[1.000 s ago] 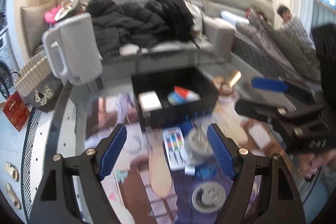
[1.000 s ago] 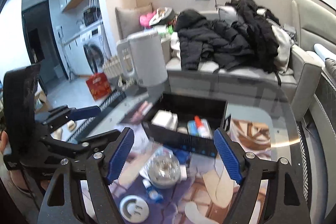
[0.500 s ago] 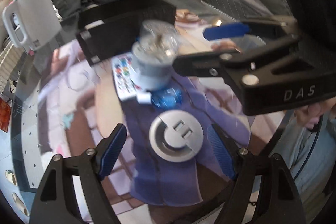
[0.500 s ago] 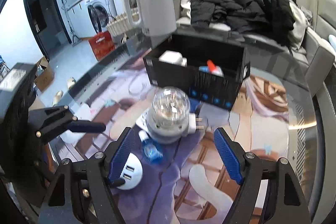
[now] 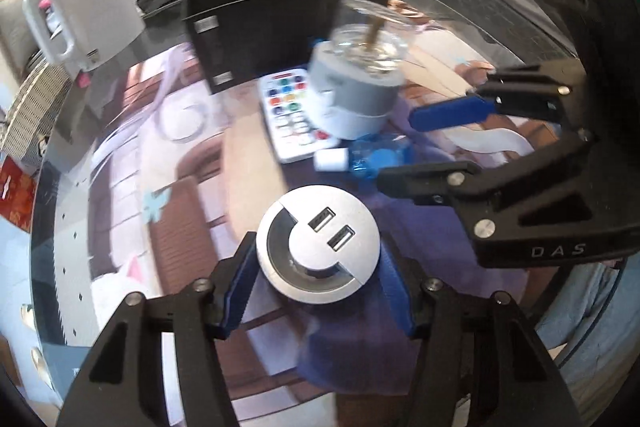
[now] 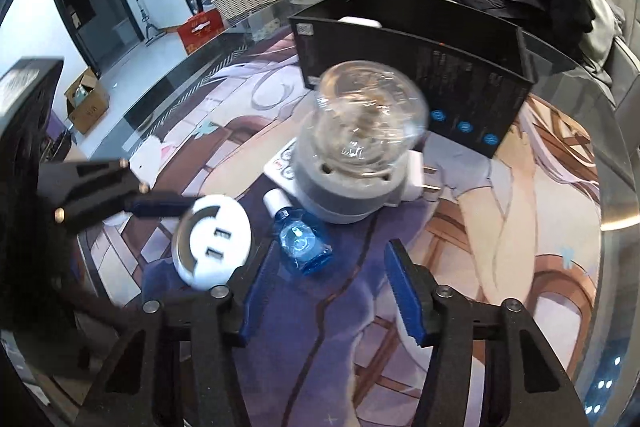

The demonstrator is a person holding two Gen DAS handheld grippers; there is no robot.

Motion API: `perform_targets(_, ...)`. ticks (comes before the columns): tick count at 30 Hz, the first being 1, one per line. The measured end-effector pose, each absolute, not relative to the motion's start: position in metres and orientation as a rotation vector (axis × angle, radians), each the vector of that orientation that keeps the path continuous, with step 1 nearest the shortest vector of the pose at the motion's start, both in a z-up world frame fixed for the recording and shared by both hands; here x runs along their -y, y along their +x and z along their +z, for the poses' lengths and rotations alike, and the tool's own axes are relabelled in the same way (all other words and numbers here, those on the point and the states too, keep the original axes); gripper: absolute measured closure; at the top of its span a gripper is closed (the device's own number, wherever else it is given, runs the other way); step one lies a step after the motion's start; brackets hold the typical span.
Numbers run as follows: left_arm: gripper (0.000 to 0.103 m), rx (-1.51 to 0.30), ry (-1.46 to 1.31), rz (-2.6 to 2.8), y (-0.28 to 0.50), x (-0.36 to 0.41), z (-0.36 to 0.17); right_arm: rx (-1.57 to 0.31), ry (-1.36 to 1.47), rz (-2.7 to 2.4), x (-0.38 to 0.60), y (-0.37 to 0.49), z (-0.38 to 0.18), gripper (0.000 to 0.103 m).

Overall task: Organize rigid objects
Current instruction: 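Close left gripper on USB socket while right gripper closes on blue bottle, then lift USB socket with left gripper while right gripper carries blue bottle over box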

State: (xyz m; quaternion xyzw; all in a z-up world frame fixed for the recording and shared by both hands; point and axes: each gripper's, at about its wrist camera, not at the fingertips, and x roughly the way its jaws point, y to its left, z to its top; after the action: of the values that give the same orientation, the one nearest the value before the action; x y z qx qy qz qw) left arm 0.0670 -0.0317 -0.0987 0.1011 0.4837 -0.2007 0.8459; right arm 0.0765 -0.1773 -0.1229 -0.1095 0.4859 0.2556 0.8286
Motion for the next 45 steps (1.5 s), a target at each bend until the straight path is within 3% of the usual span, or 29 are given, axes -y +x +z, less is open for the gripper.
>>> perform_targets(12, 0.045, -1.025, 0.17, -0.37, 0.064, 0.004, -0.104, -1.006, -0.306, 0.551, 0.143, 0.079, -0.132, 0.056)
perform_targets(16, 0.046, -1.028, 0.154, -0.366, 0.068, -0.002, -0.104, -0.994, -0.339, 0.544, 0.138, 0.077, -0.133, 0.07)
perform_targets(30, 0.046, -0.981, 0.196, -0.367, 0.071, 0.01, -0.095, -0.933, -0.299, 0.548, 0.158, 0.058, -0.111, 0.071)
perform_targets(45, 0.046, -0.646, 0.173, -0.289, 0.068, 0.016, -0.026, -0.639, -0.186, 0.427, 0.196, 0.041, -0.046, 0.071)
